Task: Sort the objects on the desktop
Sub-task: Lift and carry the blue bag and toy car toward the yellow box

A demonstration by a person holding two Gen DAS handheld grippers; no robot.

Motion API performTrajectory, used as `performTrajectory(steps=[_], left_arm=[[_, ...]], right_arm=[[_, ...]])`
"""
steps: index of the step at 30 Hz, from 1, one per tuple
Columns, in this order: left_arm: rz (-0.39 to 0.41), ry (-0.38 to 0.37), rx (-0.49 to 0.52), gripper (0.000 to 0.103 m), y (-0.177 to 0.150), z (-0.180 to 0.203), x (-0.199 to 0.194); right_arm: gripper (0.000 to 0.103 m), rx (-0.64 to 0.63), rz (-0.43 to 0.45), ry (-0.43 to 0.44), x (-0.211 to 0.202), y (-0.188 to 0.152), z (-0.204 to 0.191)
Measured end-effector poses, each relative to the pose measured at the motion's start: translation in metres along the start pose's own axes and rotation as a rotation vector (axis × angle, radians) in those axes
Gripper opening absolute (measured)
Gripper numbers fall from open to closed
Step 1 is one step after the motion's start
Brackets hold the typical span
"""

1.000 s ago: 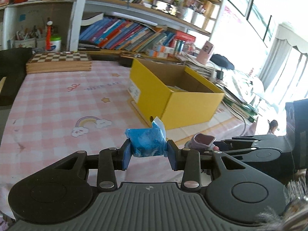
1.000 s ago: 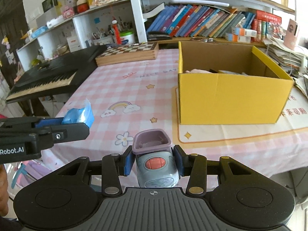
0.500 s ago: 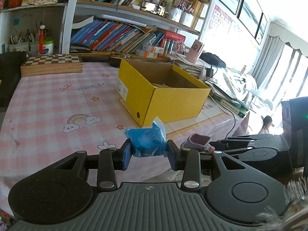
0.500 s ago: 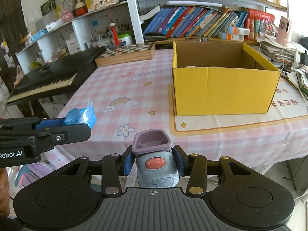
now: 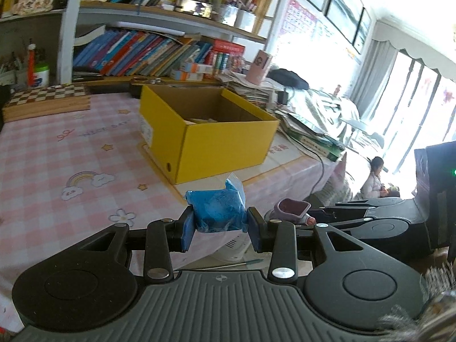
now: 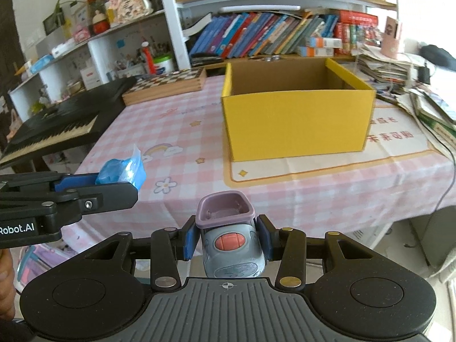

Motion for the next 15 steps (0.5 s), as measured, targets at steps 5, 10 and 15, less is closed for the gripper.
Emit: performTrajectory(steps=[5, 10, 15], left_arm=[[-0.004, -0.041, 0.019, 0.035, -0.001, 0.013, 0.002], [-0.001, -0.068, 0.027, 0.035, 0.001, 0.022, 0.007], [0.001, -0.092, 0.053, 0.035, 0.004, 0.032, 0.01]], right_arm=[[0.043, 0.02, 0.011, -0.03, -0.009, -0.001, 0.009], [0.043, 0.037, 0.02, -0.054, -0.017, -0.003, 0.016], [0.043, 0.051, 0.017, -0.069, -0.019, -0.003, 0.023]])
Point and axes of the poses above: each gripper's, at about its wrist camera, not at the fingertips, and x roughly the way its jaws point, z to its right, y to its top, the point moved 10 cm from there along x, roughly the way its jaws point, and after that the axes turned 14 degrees about y, right-handed, at the moved point
